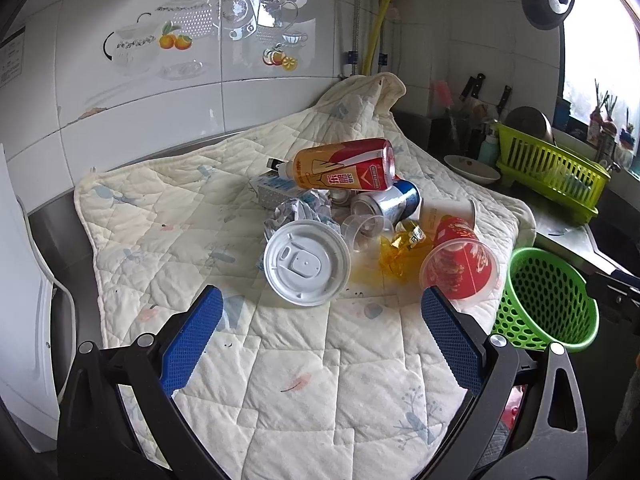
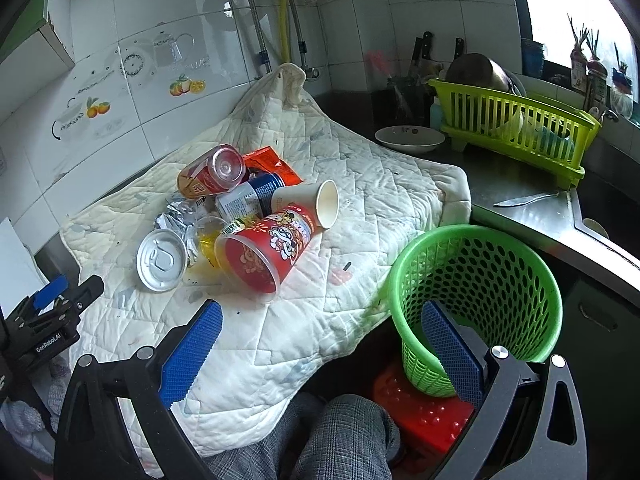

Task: Collect trash
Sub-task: 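Reach the right tool to the red printed paper cup and grasp it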

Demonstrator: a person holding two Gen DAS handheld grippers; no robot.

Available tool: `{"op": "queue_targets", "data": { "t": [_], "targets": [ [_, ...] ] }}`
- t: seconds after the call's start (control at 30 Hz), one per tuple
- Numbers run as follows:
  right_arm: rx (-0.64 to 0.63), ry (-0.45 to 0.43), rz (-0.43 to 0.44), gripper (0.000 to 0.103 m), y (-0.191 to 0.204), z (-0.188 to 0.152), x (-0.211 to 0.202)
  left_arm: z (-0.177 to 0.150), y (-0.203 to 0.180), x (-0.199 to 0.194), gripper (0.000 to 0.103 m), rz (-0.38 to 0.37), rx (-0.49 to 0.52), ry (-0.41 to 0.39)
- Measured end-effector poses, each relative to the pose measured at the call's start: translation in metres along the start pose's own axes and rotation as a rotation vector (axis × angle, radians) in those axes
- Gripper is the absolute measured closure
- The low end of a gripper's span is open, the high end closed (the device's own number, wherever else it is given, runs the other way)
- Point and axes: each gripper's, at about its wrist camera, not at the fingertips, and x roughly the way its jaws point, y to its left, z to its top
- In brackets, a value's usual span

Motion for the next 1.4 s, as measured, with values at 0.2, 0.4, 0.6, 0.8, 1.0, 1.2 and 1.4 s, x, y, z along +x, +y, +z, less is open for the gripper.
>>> {"op": "queue_targets", "data": {
  "t": [0.2,0.4,0.6,0.8,1.0,1.2,1.4],
  "targets": [
    [-0.013,0.047,0.048,0.006,0.005,0.027,0.022,0.001,0.009,0.004,0.005,0.012,-0.008,0.006],
    [0.048,0.146,0.134,0.007,-0.001,0.052,0.061,0.0,0.02,0.01,0.005,0.023,-0.028,0.014],
    [0.094,0.22,0.167,0.007,0.002,0.07,0.096,0.001,0.028,0.018,0.005,0.027,-0.038,0.025],
    [0.183,0.325,0.209,0.008,0.0,0.078,0.14,0.003,0.034,0.028,0.005,0.027,-0.041,0.038],
    [0.312,0.429,0.26,0.019,-0.01,0.075,0.179,0.007,0.04,0.035,0.008,0.028,-0.036,0.046],
    [0.349,0.483,0.277,0.021,-0.008,0.072,0.2,0.013,0.04,0.042,0.008,0.015,-0.022,0.042],
    [0.411,0.517,0.344,0.025,-0.01,0.067,0.218,0.017,0.032,0.051,0.012,-0.011,0.013,0.055]
  ]
}}
